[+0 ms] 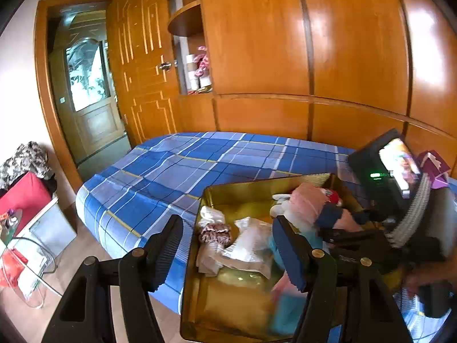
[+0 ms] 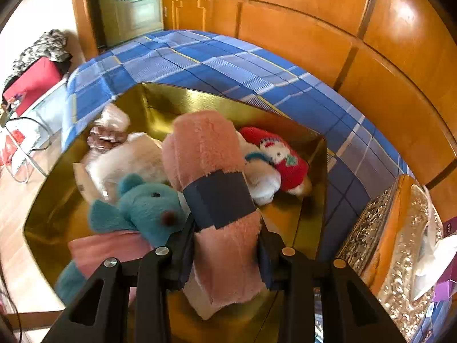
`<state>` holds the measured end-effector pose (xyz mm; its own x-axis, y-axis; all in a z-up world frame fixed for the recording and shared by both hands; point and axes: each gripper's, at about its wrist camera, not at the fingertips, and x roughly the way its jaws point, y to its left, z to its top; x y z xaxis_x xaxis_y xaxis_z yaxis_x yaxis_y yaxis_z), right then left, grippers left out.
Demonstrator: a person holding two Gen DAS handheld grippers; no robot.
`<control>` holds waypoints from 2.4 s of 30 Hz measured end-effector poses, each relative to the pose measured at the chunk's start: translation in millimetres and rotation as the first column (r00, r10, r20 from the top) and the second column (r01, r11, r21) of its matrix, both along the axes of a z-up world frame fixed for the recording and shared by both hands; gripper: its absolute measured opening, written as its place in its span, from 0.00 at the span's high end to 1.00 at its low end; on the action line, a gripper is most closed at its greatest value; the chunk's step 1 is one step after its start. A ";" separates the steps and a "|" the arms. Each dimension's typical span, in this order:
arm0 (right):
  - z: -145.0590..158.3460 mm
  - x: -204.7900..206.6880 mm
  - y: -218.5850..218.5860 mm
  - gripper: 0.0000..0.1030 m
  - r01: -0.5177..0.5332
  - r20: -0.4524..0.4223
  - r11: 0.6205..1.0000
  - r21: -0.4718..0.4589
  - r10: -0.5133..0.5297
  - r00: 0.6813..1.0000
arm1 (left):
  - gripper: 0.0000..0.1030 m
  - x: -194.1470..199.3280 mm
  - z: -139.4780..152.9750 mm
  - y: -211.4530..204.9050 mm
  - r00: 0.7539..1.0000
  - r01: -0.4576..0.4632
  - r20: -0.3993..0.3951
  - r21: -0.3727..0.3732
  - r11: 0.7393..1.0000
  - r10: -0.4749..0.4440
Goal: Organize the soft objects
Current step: 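Carry the pink towel into the gold tray and open the right tool, then move both tools back over the bed toward the Tempo pack and scrunchie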
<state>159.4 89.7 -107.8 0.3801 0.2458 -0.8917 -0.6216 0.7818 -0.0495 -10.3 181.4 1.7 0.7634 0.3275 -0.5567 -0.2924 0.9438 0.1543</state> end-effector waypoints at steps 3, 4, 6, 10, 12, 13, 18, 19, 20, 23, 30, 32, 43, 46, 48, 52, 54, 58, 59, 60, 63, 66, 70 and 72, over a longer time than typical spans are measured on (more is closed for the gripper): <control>-3.3 0.1 -1.6 0.61 -0.002 0.001 1.000 0.013 0.002 1.000 | 0.36 1.1 0.9 -2.9 1.000 0.009 0.001 0.005 1.000 -0.009; -2.3 -2.1 -3.5 0.60 -0.003 0.007 1.000 0.016 0.003 1.000 | 0.36 1.3 1.0 -3.5 1.000 0.011 0.001 0.005 1.000 -0.011; -2.7 -4.9 -6.5 0.57 -0.002 0.012 1.000 0.027 0.001 1.000 | 0.36 0.9 1.2 -3.9 1.000 0.008 0.001 0.007 1.000 -0.008; 3.6 -11.9 -10.3 0.53 0.006 0.039 0.999 0.045 -0.008 0.999 | 0.36 0.4 2.7 -5.8 1.000 0.005 0.005 0.011 1.000 -0.005; 11.9 -16.9 -14.6 0.42 0.012 0.063 0.998 0.064 -0.016 0.998 | 0.36 -0.3 3.4 -6.5 1.000 0.009 0.008 0.015 1.000 -0.009; 16.2 -19.6 -16.8 0.41 0.014 0.080 0.997 0.074 -0.020 0.997 | 0.36 -0.6 3.8 -7.3 1.000 0.011 0.010 0.016 1.000 -0.011; 33.9 -27.6 -29.4 0.40 0.037 0.124 0.992 0.122 -0.052 0.991 | 0.36 -2.1 6.9 -11.6 1.000 0.021 0.017 0.025 0.999 -0.021; 36.7 -28.7 -32.2 0.40 0.043 0.131 0.991 0.126 -0.060 0.990 | 0.36 -2.6 8.0 -12.8 1.000 0.023 0.020 0.029 0.999 -0.024; 40.6 -30.1 -36.4 0.40 0.050 0.144 0.990 0.132 -0.069 0.987 | 0.36 -3.2 9.2 -14.2 0.999 0.029 0.024 0.031 0.999 -0.030; 52.4 -36.3 -48.1 0.40 0.069 0.184 0.986 0.152 -0.097 0.978 | 0.36 -6.0 11.9 -19.6 0.998 0.048 0.031 0.038 0.998 -0.050; 82.3 -50.3 -82.8 0.40 0.105 0.280 0.975 0.194 -0.158 0.947 | 0.36 -11.7 17.6 -42.3 0.989 0.135 0.045 0.074 0.988 -0.138; 88.9 -52.5 -93.1 0.40 0.119 0.300 0.972 0.201 -0.177 0.937 | 0.36 -12.6 18.9 -50.3 0.985 0.161 0.042 0.081 0.984 -0.165; 123.1 -54.3 -174.6 0.40 0.257 0.357 0.924 0.283 -0.350 0.866 | 0.36 -14.3 24.4 -95.1 0.959 0.273 0.036 0.139 0.952 -0.281; 128.4 -52.3 -197.3 0.40 0.297 0.366 0.909 0.294 -0.394 0.843 | 0.36 -12.9 26.0 -106.6 0.950 0.302 0.034 0.155 0.940 -0.311; 130.7 -50.7 -216.2 0.40 0.330 0.370 0.896 0.298 -0.427 0.825 | 0.36 -11.5 26.5 -115.0 0.943 0.323 0.028 0.165 0.932 -0.331; 131.8 -47.5 -251.6 0.40 0.392 0.368 0.868 0.306 -0.487 0.792 | 0.36 -8.3 27.2 -132.0 0.930 0.359 0.016 0.181 0.916 -0.368; 131.6 -45.3 -274.0 0.40 0.434 0.366 0.847 0.308 -0.526 0.767 | 0.36 -6.4 27.5 -141.1 0.921 0.380 0.011 0.190 0.905 -0.389; 129.2 -40.9 -323.3 0.40 0.527 0.341 0.786 0.322 -0.616 0.710 | 0.36 -1.9 28.0 -163.1 0.900 0.427 -0.002 0.205 0.881 -0.436; 127.8 -39.9 -338.7 0.40 0.557 0.333 0.765 0.325 -0.643 0.689 | 0.36 -0.8 28.1 -168.6 0.894 0.439 -0.005 0.207 0.874 -0.448; 126.8 -39.7 -349.8 0.40 0.578 0.328 0.748 0.326 -0.663 0.673 | 0.36 0.2 28.3 -173.6 0.889 0.449 -0.008 0.208 0.869 -0.458; 122.4 -37.3 -390.3 0.40 0.653 0.314 0.685 0.323 -0.729 0.608 | 0.36 5.1 28.8 -190.6 0.869 0.486 -0.017 0.212 0.848 -0.494; 114.3 -34.4 -430.1 0.40 0.720 0.306 0.621 0.309 -0.782 0.543 | 0.36 8.7 28.9 -207.5 0.848 0.522 -0.026 0.215 0.825 -0.530; 92.6 -26.9 -490.1 0.40 0.827 0.301 0.497 0.263 -0.857 0.419 | 0.36 14.3 28.7 -233.9 0.810 0.579 -0.040 0.220 0.785 -0.585; 82.5 -26.5 -513.3 0.40 0.864 0.297 0.436 0.253 -0.885 0.360 | 0.36 17.5 29.1 -247.9 0.786 0.612 -0.050 0.206 0.763 -0.617</control>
